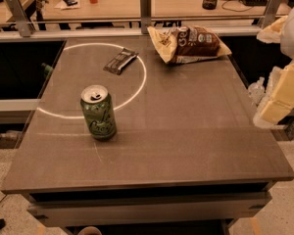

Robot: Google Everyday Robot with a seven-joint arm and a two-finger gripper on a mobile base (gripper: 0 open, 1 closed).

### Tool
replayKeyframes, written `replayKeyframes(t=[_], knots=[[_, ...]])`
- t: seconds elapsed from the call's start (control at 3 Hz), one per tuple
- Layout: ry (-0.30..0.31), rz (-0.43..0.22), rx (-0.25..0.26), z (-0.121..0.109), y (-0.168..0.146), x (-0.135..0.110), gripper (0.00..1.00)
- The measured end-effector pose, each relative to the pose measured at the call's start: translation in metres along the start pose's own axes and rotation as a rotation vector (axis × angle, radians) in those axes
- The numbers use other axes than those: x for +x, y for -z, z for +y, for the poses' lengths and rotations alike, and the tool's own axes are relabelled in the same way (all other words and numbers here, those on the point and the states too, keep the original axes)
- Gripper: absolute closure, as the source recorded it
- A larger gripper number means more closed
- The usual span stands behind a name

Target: Move green can near rxbar chocolate

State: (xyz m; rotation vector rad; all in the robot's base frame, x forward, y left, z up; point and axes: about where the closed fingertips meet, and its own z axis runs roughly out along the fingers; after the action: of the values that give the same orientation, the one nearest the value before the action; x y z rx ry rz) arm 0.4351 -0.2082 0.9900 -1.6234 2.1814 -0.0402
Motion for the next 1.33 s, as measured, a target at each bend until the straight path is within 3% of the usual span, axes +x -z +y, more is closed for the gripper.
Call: replayKeyframes(t=[0.33,0.67,1.33], knots=[[-0.097,-0.154,-0.071,0.003,-0.029,0.018,0.00],[-0.076,-0.349,-0.098,0.016,-0.049,0.020,0.00],[-0.033,-0.747,-0.171,0.060,-0.049,-0.039,0.00]])
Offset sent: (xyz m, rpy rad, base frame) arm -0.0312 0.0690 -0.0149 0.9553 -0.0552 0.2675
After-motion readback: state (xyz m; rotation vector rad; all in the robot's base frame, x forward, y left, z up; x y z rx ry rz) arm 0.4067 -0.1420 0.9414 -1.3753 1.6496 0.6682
